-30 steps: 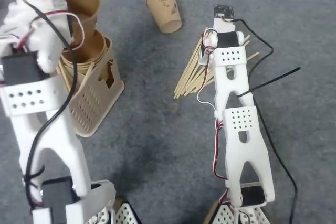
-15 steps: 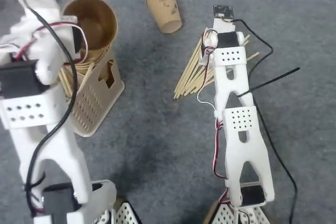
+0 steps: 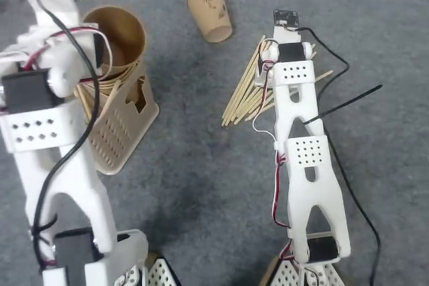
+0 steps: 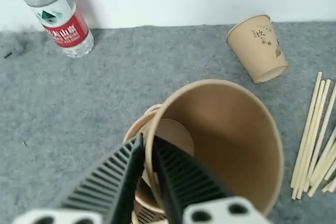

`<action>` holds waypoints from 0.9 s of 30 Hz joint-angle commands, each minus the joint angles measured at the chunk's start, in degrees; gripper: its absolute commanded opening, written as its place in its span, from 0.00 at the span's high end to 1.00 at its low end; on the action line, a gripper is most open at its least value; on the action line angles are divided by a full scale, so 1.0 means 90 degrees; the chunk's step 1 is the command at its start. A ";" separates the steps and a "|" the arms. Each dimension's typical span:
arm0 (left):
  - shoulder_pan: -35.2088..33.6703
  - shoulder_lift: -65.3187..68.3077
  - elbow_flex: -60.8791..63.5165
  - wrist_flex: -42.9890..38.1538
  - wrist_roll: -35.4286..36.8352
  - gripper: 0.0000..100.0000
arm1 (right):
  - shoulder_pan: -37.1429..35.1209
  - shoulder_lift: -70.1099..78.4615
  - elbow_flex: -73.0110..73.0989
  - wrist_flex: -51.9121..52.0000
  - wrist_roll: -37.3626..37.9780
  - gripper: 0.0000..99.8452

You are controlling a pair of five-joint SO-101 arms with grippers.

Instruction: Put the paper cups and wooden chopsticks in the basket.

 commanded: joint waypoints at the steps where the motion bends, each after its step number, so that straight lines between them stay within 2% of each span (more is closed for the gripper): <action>1: -0.0352 0.0010 -0.0611 0.0186 0.0049 0.91 | 0.0063 -0.0073 -0.0088 0.0073 0.0088 0.99; 4: -0.0625 0.0010 -0.1187 0.0313 0.0039 0.79 | 0.0044 -0.0073 -0.0117 0.0083 0.0088 0.99; 9: -0.1172 0.0020 -0.1705 -0.0039 -0.0127 0.80 | 0.0073 -0.0181 -0.0283 0.0054 0.0117 0.99; 12: -0.1748 0.0020 -0.1841 -0.0274 0.0137 0.81 | 0.0151 -0.0659 -0.0322 0.0210 0.0127 0.99; 15: -0.2354 0.0059 -0.1714 0.0020 0.0400 0.81 | 0.0112 -0.1402 -0.0322 0.0610 0.0322 0.99; 19: -0.3145 0.0029 -0.0747 0.0410 0.0430 0.81 | -0.0034 -0.2379 -0.0293 0.0786 0.1231 0.99; 24: -0.3751 0.0020 0.0904 0.0381 0.0420 0.81 | 0.0034 -0.3736 0.0303 0.0786 0.1504 0.99; 27: -0.3907 0.0020 0.2066 0.0010 0.0410 0.81 | -0.0024 -0.4615 0.1065 0.0777 0.1768 0.99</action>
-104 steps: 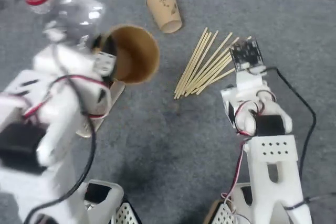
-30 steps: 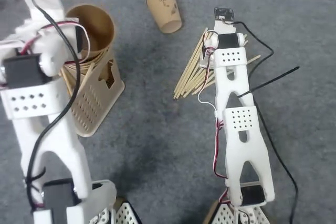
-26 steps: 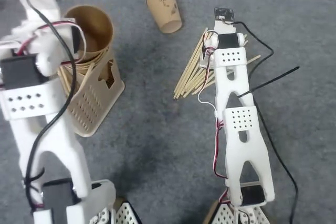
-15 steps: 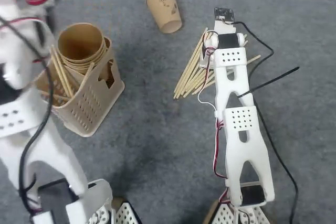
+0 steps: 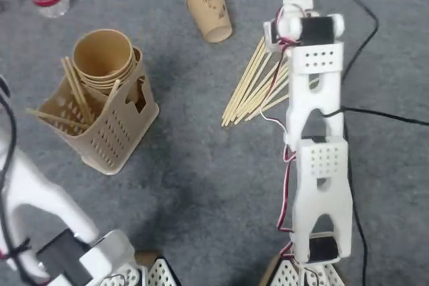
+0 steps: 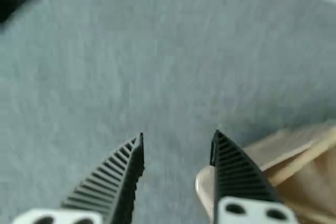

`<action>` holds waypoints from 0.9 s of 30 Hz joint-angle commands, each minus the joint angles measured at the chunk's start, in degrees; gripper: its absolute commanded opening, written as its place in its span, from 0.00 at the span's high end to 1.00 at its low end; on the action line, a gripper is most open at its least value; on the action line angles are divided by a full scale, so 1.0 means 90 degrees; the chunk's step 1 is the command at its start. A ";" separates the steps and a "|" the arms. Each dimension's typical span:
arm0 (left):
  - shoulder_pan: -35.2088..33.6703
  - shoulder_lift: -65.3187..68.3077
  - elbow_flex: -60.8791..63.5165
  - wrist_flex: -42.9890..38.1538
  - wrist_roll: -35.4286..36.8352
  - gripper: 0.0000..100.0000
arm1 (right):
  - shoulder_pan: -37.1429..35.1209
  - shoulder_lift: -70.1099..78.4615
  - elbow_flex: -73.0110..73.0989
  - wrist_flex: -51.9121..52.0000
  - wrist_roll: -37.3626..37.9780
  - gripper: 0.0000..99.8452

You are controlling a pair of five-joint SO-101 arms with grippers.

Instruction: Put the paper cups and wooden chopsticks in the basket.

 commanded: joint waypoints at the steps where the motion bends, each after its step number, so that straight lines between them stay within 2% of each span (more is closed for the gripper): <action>1: -0.0264 -0.0068 0.1646 -0.0606 0.0039 0.81 | -0.0122 -0.1441 0.0742 0.0278 0.0400 0.99; 7: -0.0498 -0.0068 0.3746 -0.2139 0.0039 0.81 | -0.0640 -0.3179 0.2100 0.0249 0.0772 0.99; 11: -0.0547 -0.0088 0.3834 -0.2325 0.0039 0.81 | -0.0747 -0.3853 0.3136 0.0220 0.0635 0.97; 16: -0.0684 -0.0596 0.3795 -0.2081 0.0147 0.81 | -0.0513 -0.3238 0.4718 -0.0093 -0.0147 0.76; 19: -0.1153 -0.1065 0.4303 -0.2159 0.0596 0.81 | -0.0288 -0.2515 0.4933 -0.0532 -0.0557 0.78; 27: -0.2071 -0.2940 0.6706 -0.3214 0.0596 0.81 | -0.0327 -0.1011 0.4933 -0.1714 -0.0557 0.80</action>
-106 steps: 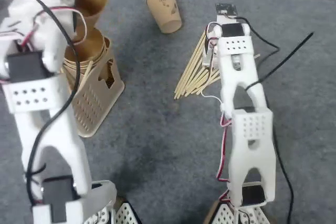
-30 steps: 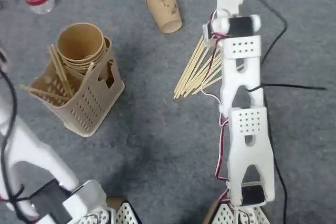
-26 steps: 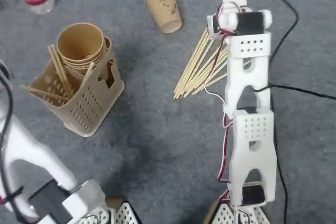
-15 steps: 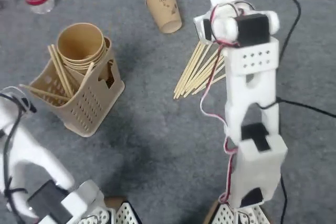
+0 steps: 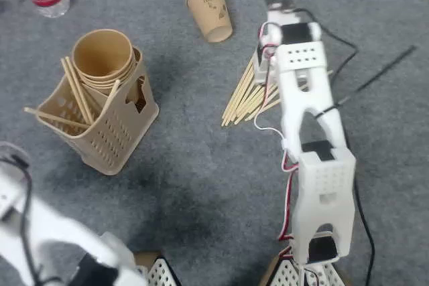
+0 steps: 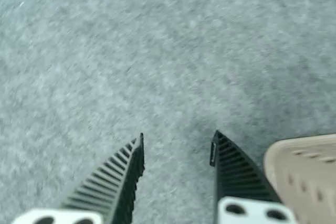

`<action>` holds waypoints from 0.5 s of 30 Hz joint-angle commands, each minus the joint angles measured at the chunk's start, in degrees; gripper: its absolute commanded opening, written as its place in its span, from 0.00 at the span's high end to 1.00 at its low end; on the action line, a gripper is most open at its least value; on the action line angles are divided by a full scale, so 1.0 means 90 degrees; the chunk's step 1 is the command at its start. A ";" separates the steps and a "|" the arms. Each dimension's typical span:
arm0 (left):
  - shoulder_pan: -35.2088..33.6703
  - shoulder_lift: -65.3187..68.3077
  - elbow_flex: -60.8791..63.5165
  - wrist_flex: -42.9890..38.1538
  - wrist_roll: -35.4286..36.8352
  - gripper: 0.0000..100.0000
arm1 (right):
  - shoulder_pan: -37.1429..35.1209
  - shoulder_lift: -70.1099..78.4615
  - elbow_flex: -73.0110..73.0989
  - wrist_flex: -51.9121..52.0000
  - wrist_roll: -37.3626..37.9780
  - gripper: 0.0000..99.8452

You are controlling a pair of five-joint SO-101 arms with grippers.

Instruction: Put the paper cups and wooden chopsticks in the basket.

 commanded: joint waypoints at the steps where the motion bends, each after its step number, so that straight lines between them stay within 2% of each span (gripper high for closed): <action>1: -0.0547 -0.1426 0.1158 -0.0694 0.0068 0.81 | -0.0034 0.0210 -0.0049 -0.0581 0.0137 0.80; 3: -0.0811 -0.2110 0.1538 -0.0752 0.0068 0.81 | -0.0142 0.0444 -0.0049 -0.0845 0.0342 0.80; 6: -0.0987 -0.3214 0.2173 -0.0762 0.0068 0.81 | -0.0181 0.0845 -0.0049 -0.1118 0.0176 0.80; 11: -0.0967 -0.5001 0.2994 -0.0703 0.0068 0.81 | -0.0103 0.1392 -0.0049 -0.1441 0.0117 0.80; 15: -0.0733 -0.6115 0.3365 -0.0283 0.0059 0.81 | -0.0063 0.1538 -0.0176 -0.1509 0.0117 0.80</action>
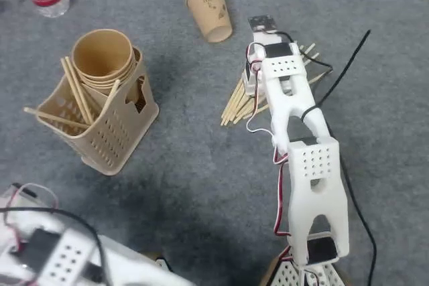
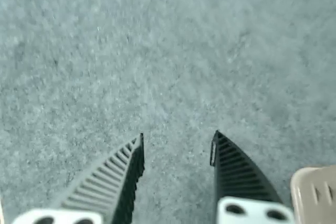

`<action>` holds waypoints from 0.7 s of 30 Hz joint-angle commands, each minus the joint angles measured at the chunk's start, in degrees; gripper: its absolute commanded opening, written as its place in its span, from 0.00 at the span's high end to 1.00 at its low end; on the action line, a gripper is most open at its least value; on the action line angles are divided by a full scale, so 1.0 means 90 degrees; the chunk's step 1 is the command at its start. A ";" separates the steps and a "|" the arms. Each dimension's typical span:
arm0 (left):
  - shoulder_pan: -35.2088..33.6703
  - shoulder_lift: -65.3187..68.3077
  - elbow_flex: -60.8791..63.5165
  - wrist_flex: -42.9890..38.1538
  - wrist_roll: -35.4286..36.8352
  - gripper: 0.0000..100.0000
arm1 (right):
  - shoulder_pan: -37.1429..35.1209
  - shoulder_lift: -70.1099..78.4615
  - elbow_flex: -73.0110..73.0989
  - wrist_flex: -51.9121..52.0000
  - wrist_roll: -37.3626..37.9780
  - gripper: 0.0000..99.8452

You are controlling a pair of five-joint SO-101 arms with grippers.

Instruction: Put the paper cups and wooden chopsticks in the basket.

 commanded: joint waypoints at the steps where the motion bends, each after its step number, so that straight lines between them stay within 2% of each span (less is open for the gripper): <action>1: 0.0274 -0.1309 0.0230 0.0381 0.0059 0.81 | 0.0073 0.0073 -0.0264 -0.0073 -0.0059 0.81; 4: 0.0361 -0.1846 0.0425 0.0537 0.0059 0.81 | 0.0083 0.0278 -0.0557 0.0132 0.0254 0.83; 9: 0.0391 -0.2266 0.0620 0.0586 0.0059 0.81 | 0.0073 0.0835 -0.1348 0.0650 0.1016 1.00; 12: 0.0449 -0.2315 0.0611 0.0684 0.0059 0.81 | 0.0073 0.1158 -0.1924 0.1158 0.1534 0.99; 19: 0.0488 -0.2315 0.0611 0.0703 0.0059 0.81 | 0.0073 0.1314 -0.3712 0.2916 0.1602 0.99; 21: 0.0488 -0.2315 0.0620 0.0703 0.0059 0.81 | 0.0103 0.1158 -0.4151 0.2994 0.1602 0.99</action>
